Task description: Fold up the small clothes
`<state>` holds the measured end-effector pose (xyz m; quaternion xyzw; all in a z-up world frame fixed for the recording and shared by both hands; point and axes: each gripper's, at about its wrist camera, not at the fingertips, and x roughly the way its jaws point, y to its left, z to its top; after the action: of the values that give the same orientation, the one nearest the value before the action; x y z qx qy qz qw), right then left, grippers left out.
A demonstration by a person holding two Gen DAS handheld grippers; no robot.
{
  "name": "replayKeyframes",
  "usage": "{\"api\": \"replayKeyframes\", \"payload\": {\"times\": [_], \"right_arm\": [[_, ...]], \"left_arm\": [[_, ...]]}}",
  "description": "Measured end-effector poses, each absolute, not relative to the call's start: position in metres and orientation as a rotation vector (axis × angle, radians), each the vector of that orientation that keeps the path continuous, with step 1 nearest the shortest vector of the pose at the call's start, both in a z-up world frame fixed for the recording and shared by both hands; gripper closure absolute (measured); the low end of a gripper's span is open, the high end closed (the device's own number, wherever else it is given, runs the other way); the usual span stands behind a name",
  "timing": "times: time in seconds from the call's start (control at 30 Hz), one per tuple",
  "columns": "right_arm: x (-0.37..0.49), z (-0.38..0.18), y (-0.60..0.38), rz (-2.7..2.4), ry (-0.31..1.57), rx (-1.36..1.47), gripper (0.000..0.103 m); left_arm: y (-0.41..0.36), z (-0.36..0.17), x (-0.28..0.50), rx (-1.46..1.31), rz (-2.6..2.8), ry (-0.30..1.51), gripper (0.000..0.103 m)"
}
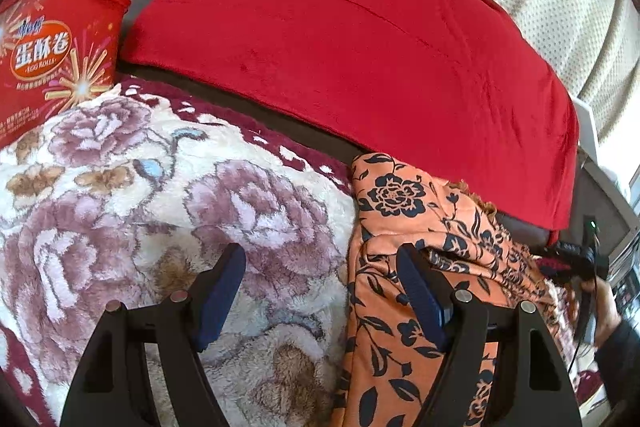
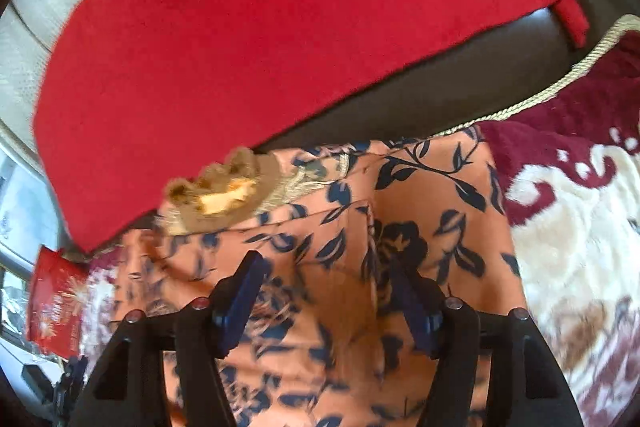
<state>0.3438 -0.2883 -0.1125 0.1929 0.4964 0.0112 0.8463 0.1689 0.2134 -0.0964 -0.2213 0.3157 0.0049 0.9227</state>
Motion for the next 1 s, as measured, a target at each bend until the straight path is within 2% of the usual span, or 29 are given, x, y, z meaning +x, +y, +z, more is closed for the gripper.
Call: {"api": "replayKeyframes", "payload": {"times": [0.03,0.07,0.1,0.17,0.2,0.27,0.33,0.43,0.67,0.7,0.73,0.8,0.9,1.0], "right_arm": [[0.351,-0.118,-0.287,0.024,1.067,0.404,0.04],[0.358,-0.123,-0.284,0.028,1.093,0.384,0.052],[0.363,-0.125,-0.276,0.021,1.115,0.325,0.085],[0.363,-0.116,-0.26,0.005,1.081,0.213,0.094],[0.357,-0.099,-0.248,-0.021,1.012,0.127,0.095],[0.347,-0.086,-0.23,-0.09,0.902,-0.08,0.095],[0.355,-0.106,-0.226,-0.113,0.981,-0.136,0.094],[0.356,-0.127,-0.243,-0.181,0.988,-0.062,0.087],[0.347,-0.105,-0.265,-0.195,0.965,-0.038,0.087],[0.349,-0.102,-0.269,-0.185,0.983,-0.002,0.082],[0.348,-0.101,-0.274,-0.189,0.996,0.014,0.066],[0.337,-0.088,-0.285,-0.227,0.957,0.057,0.054],[0.323,-0.07,-0.274,-0.093,0.892,0.18,0.054],[0.316,-0.068,-0.259,0.186,0.91,0.385,0.042]], "left_arm": [[0.213,-0.096,0.169,-0.444,0.013,0.649,0.025],[0.213,-0.096,0.168,-0.439,0.014,0.649,0.025],[0.213,-0.096,0.168,-0.436,0.015,0.649,0.025],[0.214,-0.095,0.167,-0.433,0.016,0.646,0.025],[0.214,-0.095,0.167,-0.434,0.016,0.645,0.025],[0.214,-0.094,0.168,-0.438,0.008,0.644,0.025],[0.212,-0.093,0.17,-0.438,0.001,0.648,0.025],[0.209,-0.093,0.169,-0.412,0.0,0.649,0.025],[0.21,-0.092,0.167,-0.401,0.004,0.642,0.025],[0.21,-0.092,0.167,-0.402,0.005,0.643,0.025],[0.21,-0.092,0.167,-0.4,0.005,0.642,0.025],[0.208,-0.092,0.166,-0.389,0.006,0.638,0.025],[0.204,-0.094,0.167,-0.366,0.011,0.64,0.025],[0.199,-0.098,0.169,-0.344,0.029,0.66,0.025]]}}
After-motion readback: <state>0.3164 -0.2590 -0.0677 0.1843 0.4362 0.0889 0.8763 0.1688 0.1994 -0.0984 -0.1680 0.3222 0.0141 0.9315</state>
